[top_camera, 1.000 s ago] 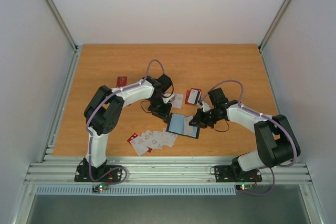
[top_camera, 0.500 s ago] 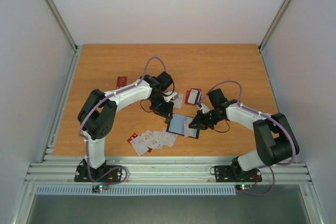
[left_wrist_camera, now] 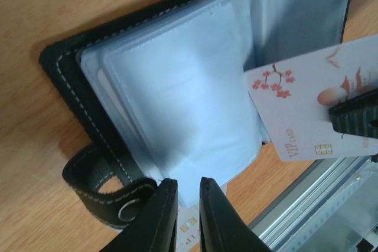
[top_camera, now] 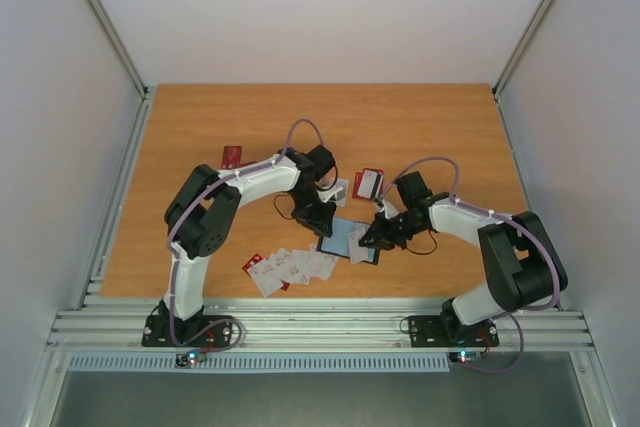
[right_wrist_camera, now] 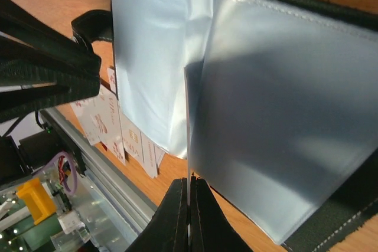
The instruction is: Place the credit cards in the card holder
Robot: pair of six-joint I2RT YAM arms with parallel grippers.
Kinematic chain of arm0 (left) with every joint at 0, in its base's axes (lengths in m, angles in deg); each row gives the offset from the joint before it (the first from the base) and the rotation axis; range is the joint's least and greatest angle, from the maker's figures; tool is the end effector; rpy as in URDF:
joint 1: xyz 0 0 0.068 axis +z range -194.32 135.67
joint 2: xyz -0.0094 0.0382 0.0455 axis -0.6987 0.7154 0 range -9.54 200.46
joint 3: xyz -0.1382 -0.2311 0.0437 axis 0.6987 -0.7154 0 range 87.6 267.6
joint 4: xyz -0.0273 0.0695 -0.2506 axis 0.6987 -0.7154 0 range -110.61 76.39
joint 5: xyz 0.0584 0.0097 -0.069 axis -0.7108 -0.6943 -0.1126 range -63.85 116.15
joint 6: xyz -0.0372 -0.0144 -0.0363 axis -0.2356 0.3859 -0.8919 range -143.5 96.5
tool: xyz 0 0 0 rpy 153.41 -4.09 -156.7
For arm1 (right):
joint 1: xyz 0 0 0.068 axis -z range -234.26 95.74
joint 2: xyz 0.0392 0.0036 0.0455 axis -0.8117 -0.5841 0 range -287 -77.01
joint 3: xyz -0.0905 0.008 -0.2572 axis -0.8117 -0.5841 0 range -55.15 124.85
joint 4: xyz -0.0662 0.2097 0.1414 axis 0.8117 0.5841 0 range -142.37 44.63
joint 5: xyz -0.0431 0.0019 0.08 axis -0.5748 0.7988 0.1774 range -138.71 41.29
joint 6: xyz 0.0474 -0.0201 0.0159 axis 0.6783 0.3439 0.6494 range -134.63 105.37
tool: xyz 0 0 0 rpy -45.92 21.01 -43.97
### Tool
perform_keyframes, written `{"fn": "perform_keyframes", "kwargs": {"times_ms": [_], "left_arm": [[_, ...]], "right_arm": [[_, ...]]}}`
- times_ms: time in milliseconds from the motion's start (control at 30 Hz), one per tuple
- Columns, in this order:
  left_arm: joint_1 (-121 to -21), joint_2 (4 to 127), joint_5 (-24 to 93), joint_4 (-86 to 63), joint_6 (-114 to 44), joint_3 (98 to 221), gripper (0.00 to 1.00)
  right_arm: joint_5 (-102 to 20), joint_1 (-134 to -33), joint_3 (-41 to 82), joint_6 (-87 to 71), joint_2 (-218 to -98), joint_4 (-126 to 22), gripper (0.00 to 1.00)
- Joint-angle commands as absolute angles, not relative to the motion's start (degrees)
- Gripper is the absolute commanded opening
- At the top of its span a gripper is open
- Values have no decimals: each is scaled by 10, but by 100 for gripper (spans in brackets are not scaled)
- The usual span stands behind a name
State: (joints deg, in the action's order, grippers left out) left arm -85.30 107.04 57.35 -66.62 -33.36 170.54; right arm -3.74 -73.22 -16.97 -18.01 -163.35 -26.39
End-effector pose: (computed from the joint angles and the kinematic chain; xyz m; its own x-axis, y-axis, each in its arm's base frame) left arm 0.2758 -0.2639 0.1595 -0.8426 0.5377 0.0311 0.4459 0.7288 -0.5196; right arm 0.2172 0.1012 0.1390 -0.8840 -0.3476 -0.3127 -0.4652 0.5870 0.6626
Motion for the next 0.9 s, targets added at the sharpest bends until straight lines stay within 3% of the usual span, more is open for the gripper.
{"fn": "perform_keyframes", "kwargs": {"times_ms": [0, 267, 867], "left_arm": [[-856, 1093, 581, -671, -333, 1734, 12], [-856, 1120, 544, -674, -337, 1743, 6], [-858, 1143, 521, -703, -319, 1748, 4]], "right_arm": [[-42, -735, -190, -183, -1605, -262, 1], [-34, -735, -218, -162, -1589, -287, 1], [-10, -735, -208, -150, -1650, -363, 1]]}}
